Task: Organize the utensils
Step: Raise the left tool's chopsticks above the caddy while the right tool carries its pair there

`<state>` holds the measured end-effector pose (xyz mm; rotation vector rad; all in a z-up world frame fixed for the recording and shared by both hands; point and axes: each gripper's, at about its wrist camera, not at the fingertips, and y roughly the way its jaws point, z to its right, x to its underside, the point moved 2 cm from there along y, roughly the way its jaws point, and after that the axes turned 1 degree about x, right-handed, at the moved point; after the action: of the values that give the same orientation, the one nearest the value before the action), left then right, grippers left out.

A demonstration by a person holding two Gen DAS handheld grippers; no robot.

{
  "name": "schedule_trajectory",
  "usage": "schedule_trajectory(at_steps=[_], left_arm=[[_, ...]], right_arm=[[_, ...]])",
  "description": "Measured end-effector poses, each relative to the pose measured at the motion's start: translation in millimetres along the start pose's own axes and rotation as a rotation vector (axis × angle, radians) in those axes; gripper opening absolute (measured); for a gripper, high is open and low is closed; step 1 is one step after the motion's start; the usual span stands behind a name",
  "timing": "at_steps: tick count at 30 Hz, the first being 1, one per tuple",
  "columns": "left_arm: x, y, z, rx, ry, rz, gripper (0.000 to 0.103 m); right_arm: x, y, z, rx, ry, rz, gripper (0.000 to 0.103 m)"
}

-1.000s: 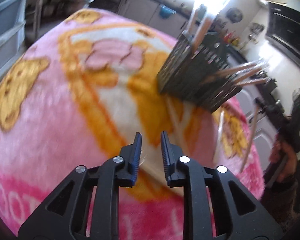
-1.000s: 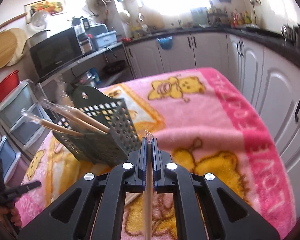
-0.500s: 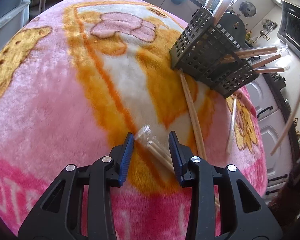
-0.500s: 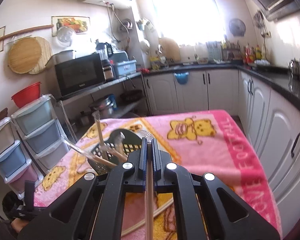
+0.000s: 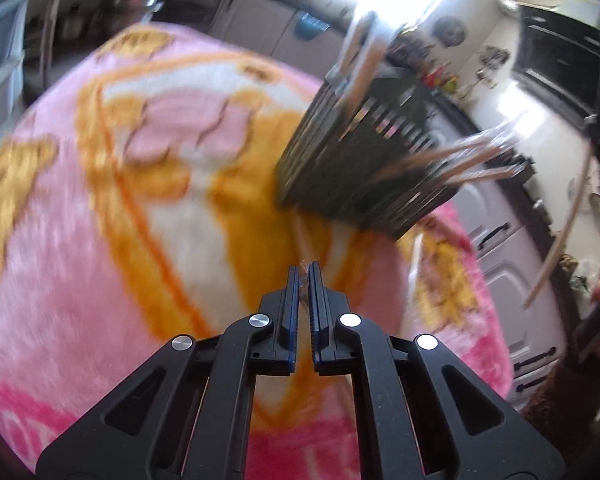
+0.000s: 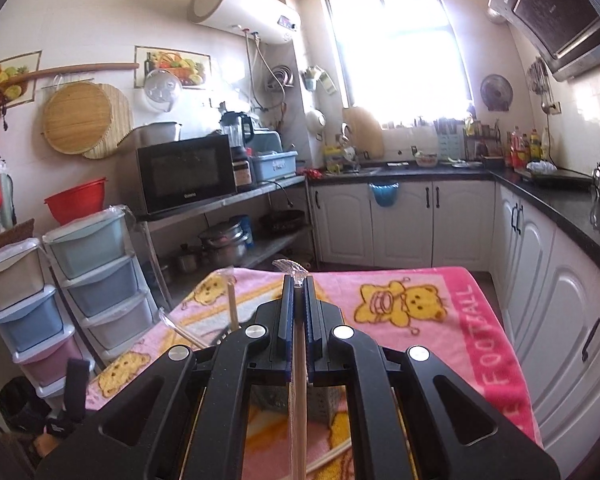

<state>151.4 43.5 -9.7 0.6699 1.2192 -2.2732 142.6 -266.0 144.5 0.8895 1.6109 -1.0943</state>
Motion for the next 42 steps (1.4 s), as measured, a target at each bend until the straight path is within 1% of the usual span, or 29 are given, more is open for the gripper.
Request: schedule_trajectory(at_steps=[5, 9, 14, 19, 23, 32, 37, 42], left_arm=[[-34.0, -30.5, 37.6, 0.066, 0.090, 0.105, 0.002], [-57.5, -51.4, 66.8, 0.109, 0.169, 0.173, 0.002], [-76.9, -66.4, 93.6, 0.145, 0.231, 0.228, 0.002], [-96.6, -76.9, 112.1, 0.160, 0.269, 0.283, 0.002], [-113.1, -85.1, 125.2, 0.163, 0.300, 0.330, 0.002], [-149.7, -112.9, 146.8, 0.133, 0.353, 0.463, 0.002], [-167.1, -119.1, 152.1, 0.088, 0.370, 0.524, 0.002], [-178.0, -115.0, 154.7, 0.057, 0.370, 0.554, 0.002]], right_arm=[[-16.9, -4.6, -13.4, -0.026, -0.028, 0.042, 0.005], [-31.1, -4.9, -20.3, -0.041, -0.044, 0.079, 0.005], [-46.3, -2.5, -29.0, -0.060, -0.065, 0.130, 0.005], [-58.2, 1.1, -37.7, -0.082, -0.096, 0.179, 0.005], [-68.0, 4.6, -41.3, -0.085, -0.113, 0.216, 0.005], [-91.7, 17.9, -32.6, -0.060, -0.139, 0.271, 0.005], [-99.6, 25.9, -22.5, -0.045, -0.132, 0.286, 0.005], [-103.2, 36.3, -10.5, -0.030, -0.123, 0.309, 0.005]])
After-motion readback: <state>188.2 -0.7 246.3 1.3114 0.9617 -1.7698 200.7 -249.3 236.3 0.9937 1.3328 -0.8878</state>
